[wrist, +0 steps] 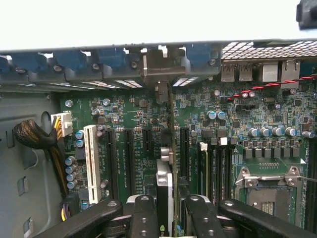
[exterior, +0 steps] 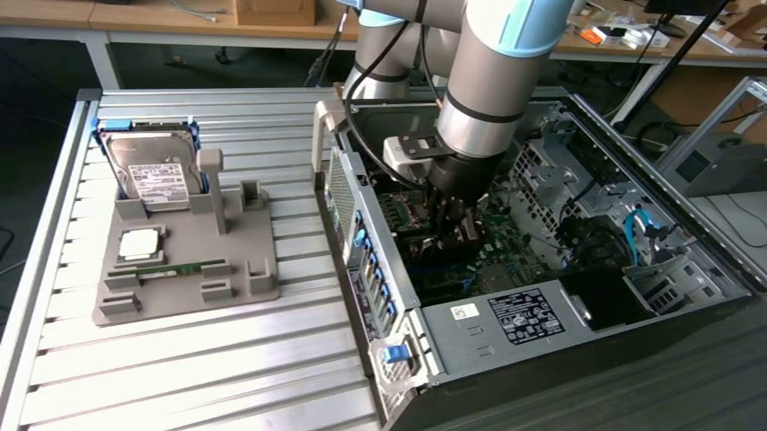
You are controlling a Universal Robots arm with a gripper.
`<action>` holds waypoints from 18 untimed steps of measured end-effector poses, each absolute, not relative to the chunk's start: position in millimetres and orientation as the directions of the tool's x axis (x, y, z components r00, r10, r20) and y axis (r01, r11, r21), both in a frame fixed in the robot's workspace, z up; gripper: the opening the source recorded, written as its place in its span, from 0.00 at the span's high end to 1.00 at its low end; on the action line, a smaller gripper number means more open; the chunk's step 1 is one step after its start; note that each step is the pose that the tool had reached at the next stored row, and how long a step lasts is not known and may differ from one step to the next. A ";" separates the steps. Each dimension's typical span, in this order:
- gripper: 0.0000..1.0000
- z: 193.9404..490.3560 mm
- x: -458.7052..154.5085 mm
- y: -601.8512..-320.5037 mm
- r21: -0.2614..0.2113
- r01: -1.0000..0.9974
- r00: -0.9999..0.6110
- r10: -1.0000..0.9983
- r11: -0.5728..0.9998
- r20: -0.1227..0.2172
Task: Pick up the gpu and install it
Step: 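Insert the gpu into the slot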
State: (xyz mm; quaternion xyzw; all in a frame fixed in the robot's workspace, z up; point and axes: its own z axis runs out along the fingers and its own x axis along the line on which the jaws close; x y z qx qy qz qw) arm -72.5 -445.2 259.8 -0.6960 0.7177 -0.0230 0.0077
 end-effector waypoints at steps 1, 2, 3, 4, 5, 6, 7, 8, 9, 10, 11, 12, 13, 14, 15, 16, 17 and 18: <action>0.73 259.8 -72.5 -445.1 -0.044 -0.999 -0.031 -0.999 0.030 0.021; 0.73 259.8 -72.5 -445.0 -0.044 -0.999 -0.031 -0.999 0.030 0.021; 0.73 259.8 -72.5 -445.1 -0.044 -0.999 -0.031 -0.999 0.030 0.021; 0.73 259.8 -72.5 -445.0 -0.044 -0.999 -0.031 -0.999 0.030 0.021; 0.73 259.8 -72.5 -445.0 -0.044 -0.999 -0.031 -0.999 0.030 0.021; 0.73 259.8 -72.5 -445.0 -0.044 -0.999 -0.031 -0.999 0.030 0.021; 0.73 259.8 -72.5 -445.0 -0.044 -0.999 -0.031 -0.999 0.030 0.021; 0.73 259.8 -72.5 -445.0 -0.044 -0.999 -0.031 -0.999 0.030 0.021; 0.73 259.8 -72.5 -445.0 -0.044 -0.999 -0.031 -0.999 0.030 0.021; 0.73 259.8 -72.5 -445.0 -0.044 -0.999 -0.031 -0.999 0.030 0.021; 0.73 259.8 -72.5 -444.9 -0.044 -0.999 -0.031 -0.999 0.030 0.021; 0.73 259.8 -72.4 -444.8 -0.044 -0.999 -0.031 -0.999 0.030 0.021; 0.73 259.8 -72.4 -444.4 -0.044 -0.999 -0.031 -0.999 0.030 0.021; 0.73 259.8 -72.3 -443.8 -0.044 -0.999 -0.031 -0.999 0.030 0.021; 0.73 259.9 -72.3 -443.6 -0.044 -0.999 -0.031 -0.999 0.030 0.021; 0.73 259.8 -72.3 -443.6 -0.044 -0.999 -0.031 -0.999 0.030 0.021; 0.73 259.9 -72.3 -443.5 -0.044 -0.999 -0.031 -0.999 0.030 0.021; 0.73 260.1 -72.3 -443.5 -0.044 -0.999 -0.031 -0.999 0.030 0.021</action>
